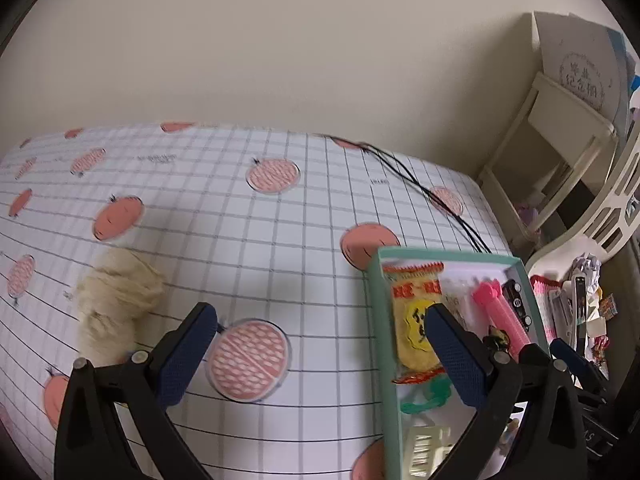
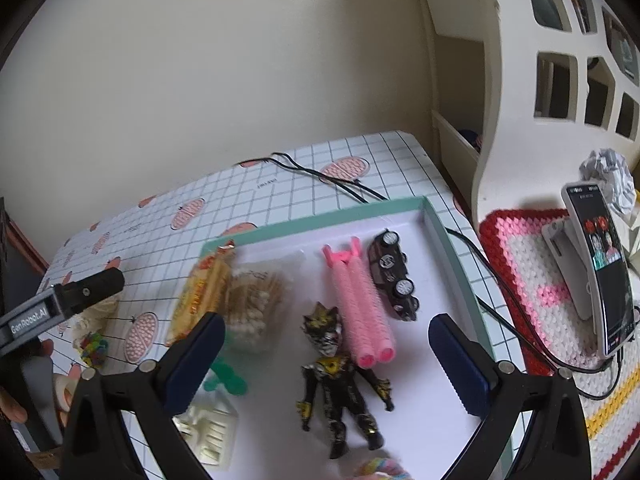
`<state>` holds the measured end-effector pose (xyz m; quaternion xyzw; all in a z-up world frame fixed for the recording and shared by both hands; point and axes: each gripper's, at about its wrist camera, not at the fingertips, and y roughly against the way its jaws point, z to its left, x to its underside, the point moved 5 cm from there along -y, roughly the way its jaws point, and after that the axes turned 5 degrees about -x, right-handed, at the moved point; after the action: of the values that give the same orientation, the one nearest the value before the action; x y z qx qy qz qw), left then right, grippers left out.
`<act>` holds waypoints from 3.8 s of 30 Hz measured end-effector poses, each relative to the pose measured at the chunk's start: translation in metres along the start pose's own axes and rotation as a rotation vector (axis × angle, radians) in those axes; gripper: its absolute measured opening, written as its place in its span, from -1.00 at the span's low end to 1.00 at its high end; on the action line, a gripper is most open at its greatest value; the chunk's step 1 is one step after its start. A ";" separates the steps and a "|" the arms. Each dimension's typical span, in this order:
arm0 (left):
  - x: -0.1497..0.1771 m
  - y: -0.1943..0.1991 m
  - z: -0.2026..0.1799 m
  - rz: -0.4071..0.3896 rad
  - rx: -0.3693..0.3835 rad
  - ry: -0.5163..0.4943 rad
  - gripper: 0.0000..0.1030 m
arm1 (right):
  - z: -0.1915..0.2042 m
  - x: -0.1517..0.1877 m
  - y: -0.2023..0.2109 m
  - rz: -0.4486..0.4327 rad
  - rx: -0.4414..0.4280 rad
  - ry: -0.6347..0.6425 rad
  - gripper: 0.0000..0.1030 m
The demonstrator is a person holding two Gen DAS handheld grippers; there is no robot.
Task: Organize objects
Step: 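Move both open tools from the tray back to the lace cloth and block toy, then grasp the cream lace cloth with left gripper while right grasps the colorful block toy, then carry the lace cloth with left gripper while right carries the block toy over the tray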
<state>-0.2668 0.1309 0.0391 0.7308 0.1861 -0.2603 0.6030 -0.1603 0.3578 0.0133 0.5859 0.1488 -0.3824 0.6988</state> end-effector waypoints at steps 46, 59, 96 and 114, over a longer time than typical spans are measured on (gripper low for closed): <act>0.019 -0.021 0.184 0.136 -0.125 0.146 0.78 | 0.266 0.087 -0.088 0.205 -0.238 0.381 1.00; 0.027 -0.031 0.181 0.178 -0.120 0.108 -0.01 | 0.273 0.091 -0.103 0.220 -0.254 0.369 0.80; 0.042 -0.032 0.182 0.214 -0.147 0.075 -0.69 | 0.265 0.083 -0.089 0.229 -0.287 0.351 -0.19; 0.028 -0.006 0.165 0.150 -0.141 0.028 -0.71 | 0.239 0.054 -0.060 0.145 -0.286 0.271 -0.19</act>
<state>-0.2736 -0.0309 -0.0049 0.7019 0.1574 -0.1904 0.6681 -0.2249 0.1146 -0.0003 0.5360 0.2515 -0.2240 0.7741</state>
